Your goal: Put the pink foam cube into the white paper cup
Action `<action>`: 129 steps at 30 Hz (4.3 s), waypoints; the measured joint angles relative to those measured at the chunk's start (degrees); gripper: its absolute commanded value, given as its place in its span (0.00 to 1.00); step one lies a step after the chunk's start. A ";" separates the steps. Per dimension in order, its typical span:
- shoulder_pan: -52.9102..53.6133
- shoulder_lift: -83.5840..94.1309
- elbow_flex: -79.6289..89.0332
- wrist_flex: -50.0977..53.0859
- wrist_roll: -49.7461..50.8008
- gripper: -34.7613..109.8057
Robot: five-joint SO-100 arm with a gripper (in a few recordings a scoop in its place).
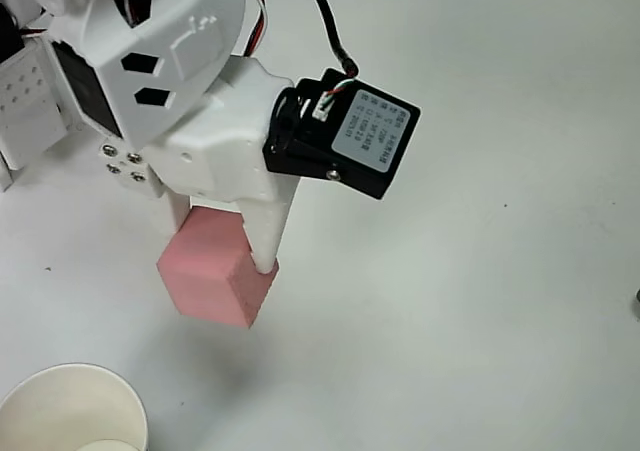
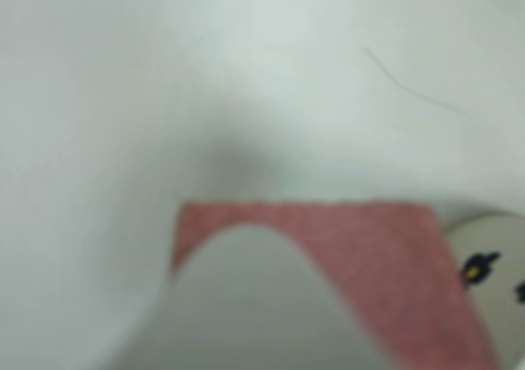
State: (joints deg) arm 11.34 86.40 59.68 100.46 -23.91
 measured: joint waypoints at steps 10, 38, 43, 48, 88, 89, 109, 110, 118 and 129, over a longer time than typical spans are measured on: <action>2.20 0.70 2.29 0.00 -1.49 0.32; 17.14 1.58 3.34 0.00 -10.90 0.32; 18.46 0.26 3.25 0.00 -11.78 0.32; 18.11 -3.08 2.90 0.00 -11.78 0.32; 21.18 -11.07 -4.39 0.00 -15.03 0.49; 21.01 -11.07 -4.92 0.00 -15.38 0.50; 11.78 -3.08 -4.13 0.00 -14.41 0.46; 11.16 -0.62 -1.85 0.00 -13.10 0.45; 0.18 19.60 14.06 0.00 -0.53 0.26; -11.43 48.16 39.99 0.00 17.31 0.24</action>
State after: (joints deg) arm -0.09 134.56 99.67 100.46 -6.59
